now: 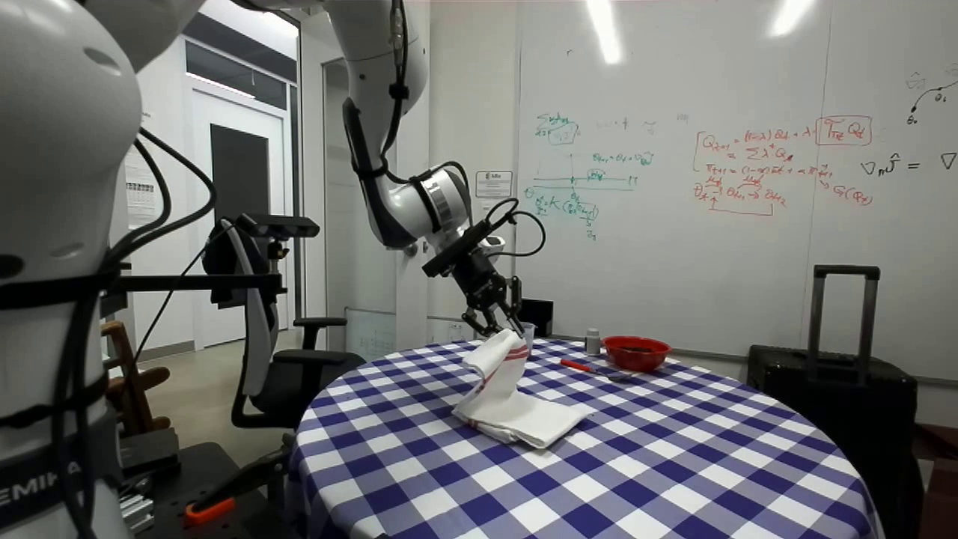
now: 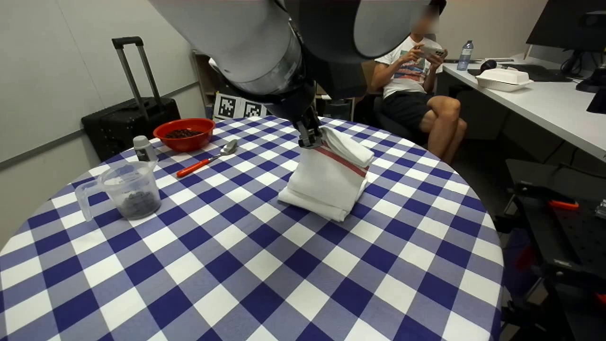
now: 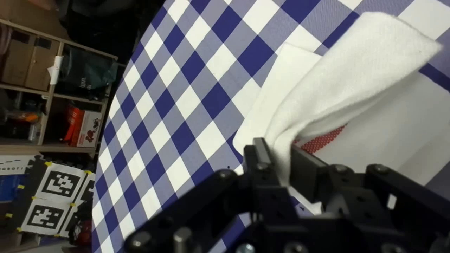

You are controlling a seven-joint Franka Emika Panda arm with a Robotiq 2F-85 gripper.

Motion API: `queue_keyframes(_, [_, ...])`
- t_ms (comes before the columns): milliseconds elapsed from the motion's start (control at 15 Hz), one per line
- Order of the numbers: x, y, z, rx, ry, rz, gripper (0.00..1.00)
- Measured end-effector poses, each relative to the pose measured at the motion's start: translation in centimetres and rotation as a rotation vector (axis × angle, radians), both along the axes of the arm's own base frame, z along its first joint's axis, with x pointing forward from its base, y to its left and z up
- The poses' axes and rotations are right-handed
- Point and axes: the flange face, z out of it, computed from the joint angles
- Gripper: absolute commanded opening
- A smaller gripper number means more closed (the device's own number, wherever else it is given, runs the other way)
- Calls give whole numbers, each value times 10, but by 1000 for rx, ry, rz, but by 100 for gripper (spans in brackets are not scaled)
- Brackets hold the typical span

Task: Fold the towel

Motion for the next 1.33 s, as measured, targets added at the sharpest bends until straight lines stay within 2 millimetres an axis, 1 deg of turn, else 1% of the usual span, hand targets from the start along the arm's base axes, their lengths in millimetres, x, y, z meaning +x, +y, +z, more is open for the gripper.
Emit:
queue_keyframes(200, [-1,-10,-7,-22,-11,8,4])
queue_keyframes(333, [0,-14,-14,-41,-10,36,4])
queue_keyframes(400, [0,-14,-19,-55,-11,57,40])
queue_keyframes(467, [0,-13,-24,-68,-9,78,40])
queue_keyframes(667, [-5,-10,-42,-101,1,113,61])
queue_keyframes(733, [-8,-8,-49,-106,12,121,70])
queue_keyframes(933, [-19,-3,-64,-114,43,140,92])
queue_keyframes(1000, [-23,-2,-67,-115,49,143,98])
queue_keyframes(1067, [-25,-2,-68,-113,49,142,100])
queue_keyframes(1200, [-29,1,-67,-85,41,118,100])
queue_keyframes(1333, [-34,5,-57,-13,29,41,100])
